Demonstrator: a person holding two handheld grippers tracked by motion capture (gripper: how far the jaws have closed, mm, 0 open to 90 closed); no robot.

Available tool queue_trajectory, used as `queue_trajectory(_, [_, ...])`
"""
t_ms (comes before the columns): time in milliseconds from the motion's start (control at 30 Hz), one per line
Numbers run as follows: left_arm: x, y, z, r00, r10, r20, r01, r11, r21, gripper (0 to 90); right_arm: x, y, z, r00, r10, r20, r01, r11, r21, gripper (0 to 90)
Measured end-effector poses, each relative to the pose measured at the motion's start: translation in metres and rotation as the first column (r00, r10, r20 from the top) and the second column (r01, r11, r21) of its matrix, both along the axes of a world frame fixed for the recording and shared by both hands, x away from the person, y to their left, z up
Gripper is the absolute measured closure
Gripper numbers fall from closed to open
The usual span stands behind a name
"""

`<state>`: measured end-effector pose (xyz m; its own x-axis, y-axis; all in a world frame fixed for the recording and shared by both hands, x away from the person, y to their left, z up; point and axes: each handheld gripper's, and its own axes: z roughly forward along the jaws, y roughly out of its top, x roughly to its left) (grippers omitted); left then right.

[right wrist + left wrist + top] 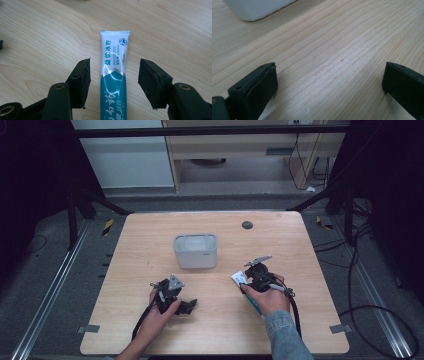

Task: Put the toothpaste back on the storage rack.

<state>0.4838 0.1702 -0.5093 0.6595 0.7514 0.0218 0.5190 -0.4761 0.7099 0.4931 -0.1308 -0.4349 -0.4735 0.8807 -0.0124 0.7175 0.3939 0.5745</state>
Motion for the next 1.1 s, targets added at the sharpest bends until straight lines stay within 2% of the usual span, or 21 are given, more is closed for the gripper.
queue_trajectory(333, [-0.001,0.000,0.000,1.0000,-0.005,-0.002,0.005,1.0000,-0.001,0.0,0.003,0.002,-0.003,0.9999,0.003,-0.014,-0.003,1.000,-0.003,47.8])
queue_trajectory(767, [-0.001,0.000,0.000,1.0000,-0.008,-0.003,0.008,1.0000,-0.002,0.0,0.011,0.006,-0.009,0.9979,-0.002,-0.065,0.001,1.000,-0.018,40.8])
queue_trajectory(1100, [-0.001,0.000,0.000,0.9999,-0.017,-0.002,0.017,0.9999,-0.002,0.0,0.017,0.008,-0.024,0.9939,0.000,-0.110,-0.004,0.999,-0.041,39.8])
